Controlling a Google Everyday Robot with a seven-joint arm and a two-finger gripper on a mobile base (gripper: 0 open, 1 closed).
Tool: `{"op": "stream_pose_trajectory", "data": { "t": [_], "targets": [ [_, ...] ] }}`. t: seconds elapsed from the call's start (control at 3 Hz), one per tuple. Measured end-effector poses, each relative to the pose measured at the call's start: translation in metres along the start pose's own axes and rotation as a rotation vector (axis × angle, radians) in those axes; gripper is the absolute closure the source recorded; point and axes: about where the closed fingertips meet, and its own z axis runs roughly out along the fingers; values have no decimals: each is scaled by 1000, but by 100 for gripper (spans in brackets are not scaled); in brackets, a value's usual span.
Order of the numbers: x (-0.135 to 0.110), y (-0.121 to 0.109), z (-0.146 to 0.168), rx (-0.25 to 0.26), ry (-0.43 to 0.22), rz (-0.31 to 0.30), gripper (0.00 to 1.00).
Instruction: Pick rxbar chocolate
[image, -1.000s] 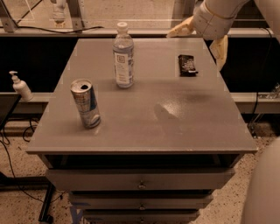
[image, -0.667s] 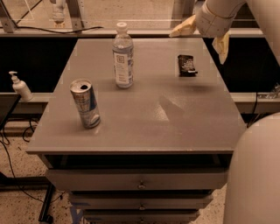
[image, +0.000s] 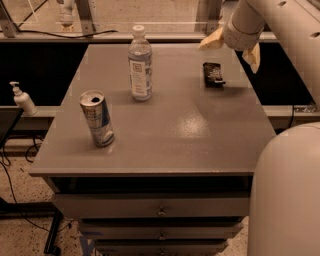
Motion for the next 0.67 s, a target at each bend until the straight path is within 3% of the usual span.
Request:
{"op": "stream_pose_trajectory", "data": {
  "t": [0.67],
  "targets": [
    [8,3,59,-131,65,6,0]
  ]
}}
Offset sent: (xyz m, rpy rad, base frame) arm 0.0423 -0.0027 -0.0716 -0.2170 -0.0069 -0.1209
